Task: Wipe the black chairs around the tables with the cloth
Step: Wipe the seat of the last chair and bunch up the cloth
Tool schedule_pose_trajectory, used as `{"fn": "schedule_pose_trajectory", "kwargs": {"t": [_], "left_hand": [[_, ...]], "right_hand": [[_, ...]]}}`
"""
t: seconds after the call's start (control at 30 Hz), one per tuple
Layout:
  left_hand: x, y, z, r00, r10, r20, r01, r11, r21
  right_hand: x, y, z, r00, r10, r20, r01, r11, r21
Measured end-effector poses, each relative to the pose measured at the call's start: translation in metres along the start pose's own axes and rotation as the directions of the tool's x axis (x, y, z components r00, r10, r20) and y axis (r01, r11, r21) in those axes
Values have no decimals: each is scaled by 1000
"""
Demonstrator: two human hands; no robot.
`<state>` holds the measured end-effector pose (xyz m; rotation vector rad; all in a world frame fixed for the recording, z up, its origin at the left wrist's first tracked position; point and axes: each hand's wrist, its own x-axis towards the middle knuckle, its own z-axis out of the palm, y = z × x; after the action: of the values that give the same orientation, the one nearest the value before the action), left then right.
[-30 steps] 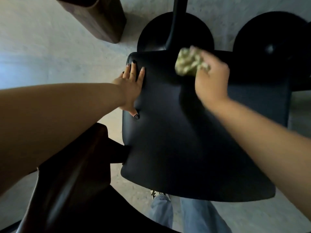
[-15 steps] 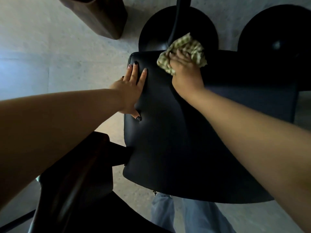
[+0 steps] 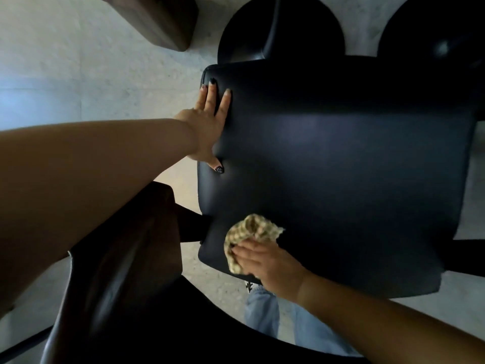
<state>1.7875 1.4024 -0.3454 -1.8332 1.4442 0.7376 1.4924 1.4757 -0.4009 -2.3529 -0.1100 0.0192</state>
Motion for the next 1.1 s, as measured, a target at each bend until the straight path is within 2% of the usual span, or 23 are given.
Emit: {"fn": "schedule_pose_trajectory", "kwargs": {"t": [0.1, 0.17, 0.23, 0.3, 0.33, 0.4, 0.43, 0.5, 0.53, 0.57, 0.6, 0.67, 0.73, 0.8, 0.93, 1.03, 1.1], "left_hand": [[-1, 2, -1, 1000, -13, 8, 13, 1000, 27], [-3, 2, -4, 1000, -21, 0, 21, 999, 46], [-6, 4, -8, 1000, -19, -16, 21, 996, 84], [-7, 7, -13, 999, -9, -34, 12, 993, 119], [-8, 9, -15, 999, -5, -36, 8, 995, 100], [-7, 12, -24, 999, -11, -33, 10, 999, -50], [-5, 14, -29, 999, -14, -32, 10, 990, -139], [2, 23, -38, 1000, -9, -5, 7, 975, -223], [6, 29, -40, 1000, -6, 15, 9, 978, -207], [11, 36, -41, 1000, -5, 31, 10, 987, -163], [15, 42, -39, 999, -7, 37, 11, 994, -110], [20, 50, -32, 999, -19, 29, 20, 999, -46], [20, 50, -27, 998, -46, 31, 49, 995, -91], [19, 46, -26, 998, -57, 34, 62, 985, -162], [18, 47, -26, 998, -51, 26, 55, 983, -177], [15, 48, -26, 997, -79, 15, 80, 971, -224], [14, 48, -25, 997, -81, 12, 82, 970, -229]], "right_hand": [[-15, -10, -8, 991, -56, 120, 57, 998, -7], [-12, -8, -21, 974, -42, 222, 12, 990, 137], [-1, -2, -46, 972, 112, 204, -170, 940, 294], [18, 13, -83, 927, 376, 13, -341, 824, 452], [30, 24, -106, 868, 484, -111, -339, 741, 580], [52, 53, -159, 730, 656, -192, -257, 524, 812], [63, 73, -186, 644, 726, -239, -262, 504, 823], [79, 119, -238, 428, 786, -446, -473, 616, 631], [81, 142, -257, 363, 768, -527, -610, 623, 489], [83, 162, -269, 322, 752, -575, -723, 587, 364], [84, 179, -274, 320, 753, -575, -780, 554, 292], [90, 198, -261, 396, 781, -483, -842, 519, 150], [97, 198, -233, 485, 774, -407, -848, 530, -3], [100, 188, -211, 555, 733, -394, -816, 571, -88], [85, 155, -169, 734, 580, -353, -661, 731, -173], [59, 112, -127, 859, 501, -103, -510, 826, -238], [34, 84, -101, 922, 388, 14, -377, 903, -206]]}}
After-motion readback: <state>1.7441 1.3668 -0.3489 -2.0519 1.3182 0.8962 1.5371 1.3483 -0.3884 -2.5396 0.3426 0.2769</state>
